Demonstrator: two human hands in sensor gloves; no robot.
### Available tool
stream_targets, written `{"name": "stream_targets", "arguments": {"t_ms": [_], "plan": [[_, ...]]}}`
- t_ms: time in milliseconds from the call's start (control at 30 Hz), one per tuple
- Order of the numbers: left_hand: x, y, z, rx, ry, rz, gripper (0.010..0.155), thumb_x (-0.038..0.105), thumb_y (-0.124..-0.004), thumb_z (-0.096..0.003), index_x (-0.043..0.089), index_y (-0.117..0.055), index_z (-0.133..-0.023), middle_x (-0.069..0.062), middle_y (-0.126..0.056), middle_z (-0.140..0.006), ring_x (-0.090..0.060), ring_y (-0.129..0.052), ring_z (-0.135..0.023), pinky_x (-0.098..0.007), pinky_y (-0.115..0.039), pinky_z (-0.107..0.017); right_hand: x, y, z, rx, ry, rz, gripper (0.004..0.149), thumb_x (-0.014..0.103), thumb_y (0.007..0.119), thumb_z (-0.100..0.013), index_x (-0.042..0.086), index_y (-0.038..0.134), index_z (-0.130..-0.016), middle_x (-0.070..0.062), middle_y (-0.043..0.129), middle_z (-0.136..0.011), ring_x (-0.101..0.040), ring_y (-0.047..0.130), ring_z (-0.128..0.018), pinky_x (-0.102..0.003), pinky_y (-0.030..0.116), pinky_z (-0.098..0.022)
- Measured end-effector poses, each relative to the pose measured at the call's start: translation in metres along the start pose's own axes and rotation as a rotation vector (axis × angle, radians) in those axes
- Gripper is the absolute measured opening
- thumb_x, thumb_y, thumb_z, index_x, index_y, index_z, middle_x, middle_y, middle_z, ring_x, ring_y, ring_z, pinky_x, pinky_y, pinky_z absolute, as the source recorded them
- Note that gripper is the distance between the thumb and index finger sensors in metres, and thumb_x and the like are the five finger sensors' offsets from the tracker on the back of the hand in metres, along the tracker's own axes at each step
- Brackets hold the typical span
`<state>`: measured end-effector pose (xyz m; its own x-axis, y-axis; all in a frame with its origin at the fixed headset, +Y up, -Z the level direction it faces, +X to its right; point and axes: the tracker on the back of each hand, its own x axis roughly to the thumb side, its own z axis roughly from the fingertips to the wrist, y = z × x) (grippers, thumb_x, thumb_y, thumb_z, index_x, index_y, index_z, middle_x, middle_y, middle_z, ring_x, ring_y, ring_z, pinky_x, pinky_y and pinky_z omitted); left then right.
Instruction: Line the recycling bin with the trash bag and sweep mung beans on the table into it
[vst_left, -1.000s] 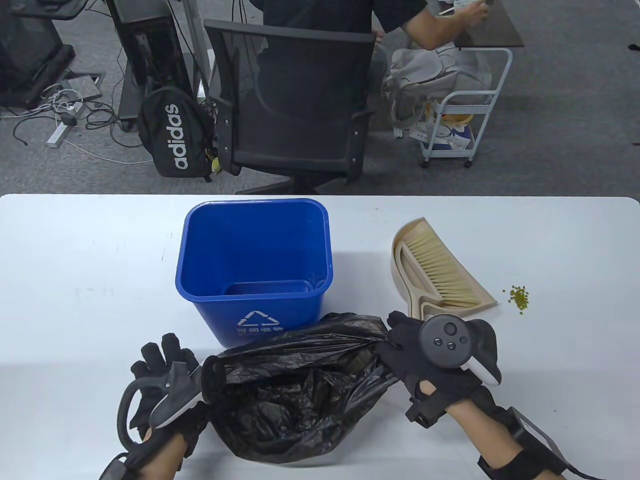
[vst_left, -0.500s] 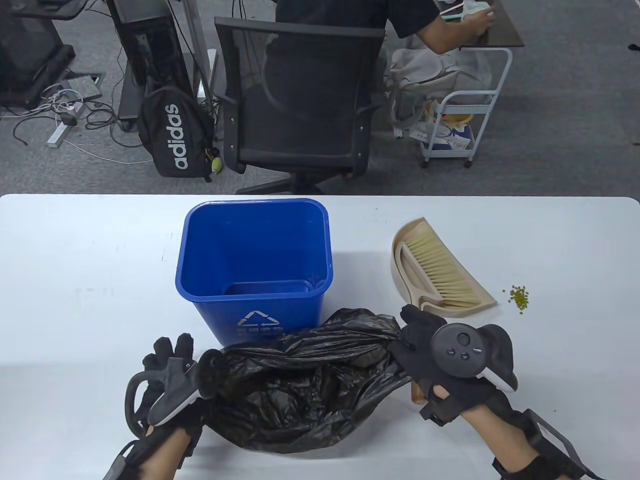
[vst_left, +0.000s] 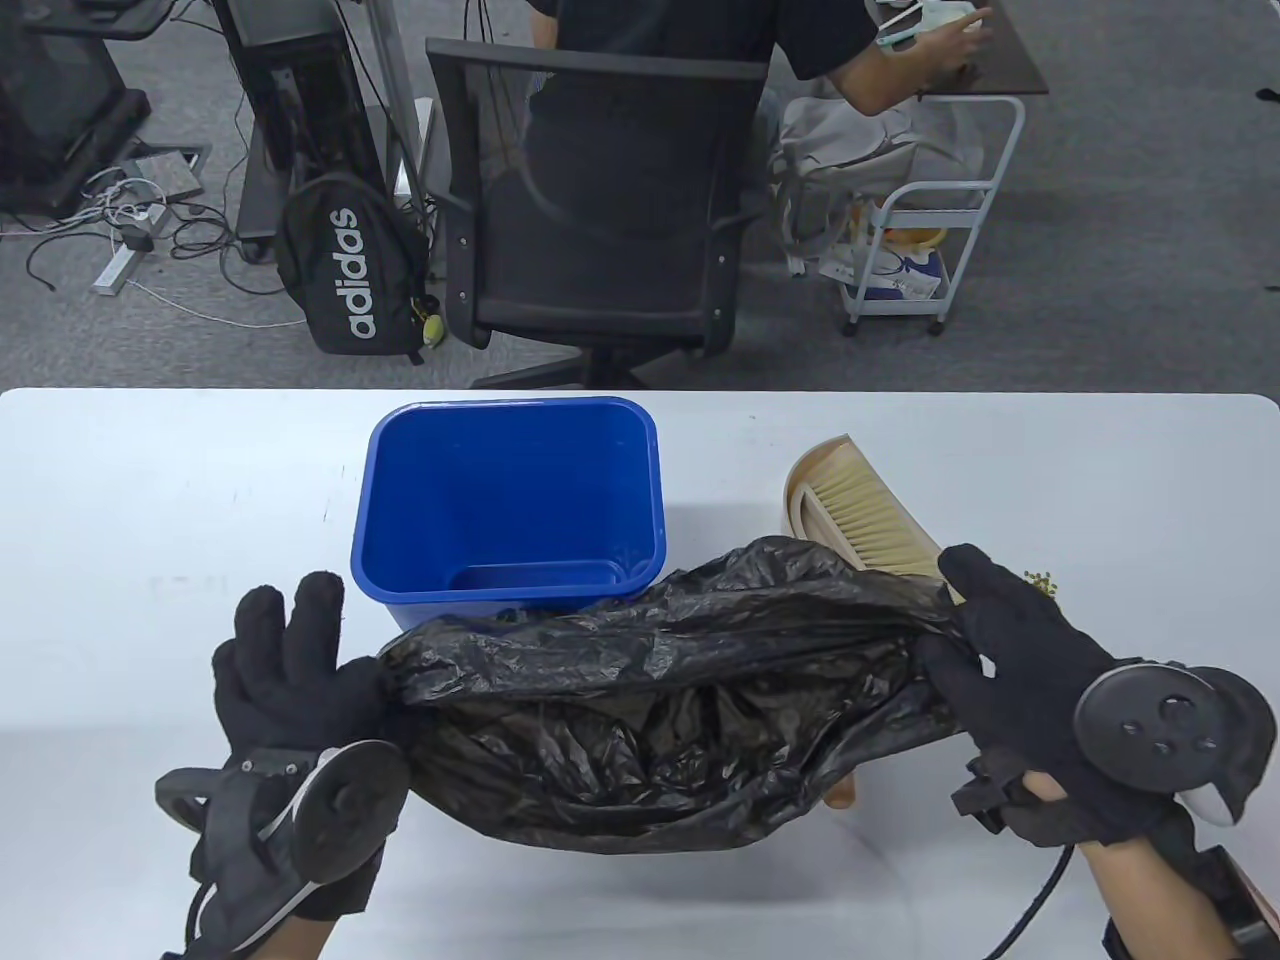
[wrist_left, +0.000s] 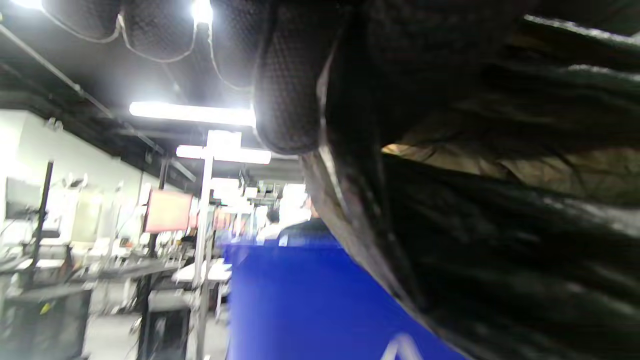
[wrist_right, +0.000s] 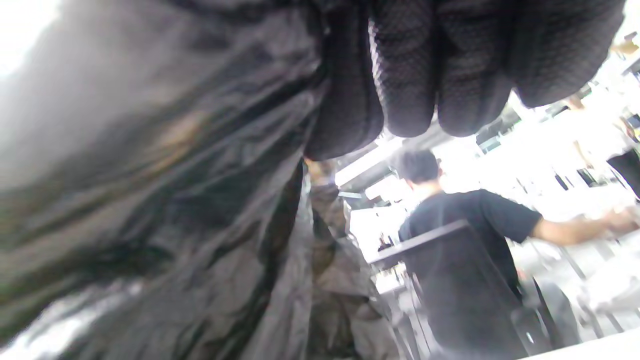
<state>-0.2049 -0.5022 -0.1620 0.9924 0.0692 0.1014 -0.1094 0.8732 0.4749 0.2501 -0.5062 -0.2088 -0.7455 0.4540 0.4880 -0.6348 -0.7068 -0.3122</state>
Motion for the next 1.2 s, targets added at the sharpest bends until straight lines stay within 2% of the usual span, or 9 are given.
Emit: {"name": "stream_targets", "arguments": {"t_ms": [167, 200, 300, 367, 500, 633, 700, 833, 1200], "plan": [[0.022, 0.054, 0.009, 0.288, -0.048, 0.126, 0.037, 0.025, -0.099, -0.0433, -0.007, -0.101, -0.061, -0.031, -0.065, -0.114, -0.073, -0.053, -0.1, -0.083, -0.05, -0.067, 0.017, -0.054, 0.019, -0.263, -0.059, 0.019, 0.039, 0.027, 0.089, -0.046, -0.009, 0.096, -0.059, -0.038, 0.082, -0.093, -0.062, 0.084, -0.08, -0.071, 0.072, -0.053], [0.027, 0.045, 0.007, 0.267, -0.067, 0.121, 0.037, 0.023, -0.1, -0.0431, -0.009, -0.101, -0.061, -0.032, -0.064, -0.114, -0.074, -0.051, -0.1, -0.083, -0.049, -0.067, 0.014, -0.046, 0.02, -0.241, -0.044, 0.062, 0.039, 0.026, 0.089, -0.046, -0.01, 0.096, -0.058, -0.038, 0.082, -0.094, -0.062, 0.083, -0.081, -0.072, 0.071, -0.054], [0.045, -0.021, -0.002, -0.045, -0.087, -0.113, 0.037, 0.024, -0.099, -0.0427, -0.008, -0.101, -0.061, -0.03, -0.063, -0.115, -0.072, -0.052, -0.101, -0.083, -0.049, -0.068, -0.021, 0.01, 0.014, 0.082, 0.057, 0.288, 0.039, 0.027, 0.089, -0.046, -0.009, 0.096, -0.058, -0.037, 0.083, -0.093, -0.062, 0.084, -0.081, -0.071, 0.072, -0.054], [0.046, -0.035, -0.007, -0.041, -0.101, -0.181, 0.037, 0.024, -0.1, -0.0413, -0.008, -0.101, -0.058, -0.029, -0.067, -0.114, -0.072, -0.056, -0.1, -0.083, -0.052, -0.067, -0.029, 0.016, 0.014, 0.115, 0.104, 0.278, 0.039, 0.026, 0.089, -0.046, -0.01, 0.096, -0.057, -0.038, 0.083, -0.092, -0.064, 0.083, -0.08, -0.072, 0.072, -0.053], [0.049, 0.012, -0.011, 0.103, -0.077, -0.094, 0.037, 0.023, -0.1, -0.0421, -0.009, -0.1, -0.059, -0.03, -0.066, -0.114, -0.072, -0.055, -0.1, -0.083, -0.05, -0.068, 0.005, -0.05, 0.012, -0.114, 0.027, 0.126, 0.039, 0.027, 0.089, -0.046, -0.01, 0.096, -0.057, -0.038, 0.083, -0.093, -0.064, 0.083, -0.081, -0.072, 0.071, -0.054], [0.043, 0.066, -0.004, 0.307, -0.056, -0.005, 0.037, 0.024, -0.1, -0.0424, -0.008, -0.1, -0.06, -0.03, -0.066, -0.114, -0.072, -0.055, -0.101, -0.083, -0.05, -0.068, 0.022, -0.09, 0.02, -0.261, -0.038, 0.019, 0.039, 0.027, 0.089, -0.046, -0.009, 0.096, -0.058, -0.037, 0.082, -0.094, -0.063, 0.082, -0.082, -0.072, 0.071, -0.055], [0.042, 0.062, -0.005, 0.266, -0.079, 0.018, 0.037, 0.022, -0.101, -0.0425, -0.011, -0.1, -0.06, -0.03, -0.067, -0.114, -0.073, -0.054, -0.101, -0.083, -0.049, -0.068, 0.017, -0.075, 0.017, -0.209, -0.018, 0.051, 0.039, 0.026, 0.09, -0.046, -0.011, 0.096, -0.058, -0.037, 0.083, -0.094, -0.063, 0.082, -0.082, -0.073, 0.07, -0.055], [0.032, 0.015, -0.014, 0.038, -0.068, -0.184, 0.037, 0.025, -0.101, -0.0421, -0.007, -0.101, -0.06, -0.029, -0.068, -0.114, -0.072, -0.057, -0.1, -0.084, -0.049, -0.067, -0.013, -0.007, 0.004, 0.065, 0.081, 0.199, 0.039, 0.028, 0.089, -0.046, -0.008, 0.097, -0.058, -0.037, 0.083, -0.093, -0.064, 0.082, -0.082, -0.072, 0.071, -0.054], [0.002, 0.027, -0.014, 0.066, 0.031, -0.147, 0.037, 0.024, -0.1, -0.0433, -0.008, -0.1, -0.062, -0.029, -0.068, -0.114, -0.072, -0.056, -0.101, -0.083, -0.048, -0.068, 0.011, 0.005, -0.02, 0.03, 0.039, 0.138, 0.039, 0.027, 0.089, -0.047, -0.009, 0.096, -0.059, -0.037, 0.083, -0.093, -0.064, 0.082, -0.082, -0.073, 0.07, -0.054]]}}
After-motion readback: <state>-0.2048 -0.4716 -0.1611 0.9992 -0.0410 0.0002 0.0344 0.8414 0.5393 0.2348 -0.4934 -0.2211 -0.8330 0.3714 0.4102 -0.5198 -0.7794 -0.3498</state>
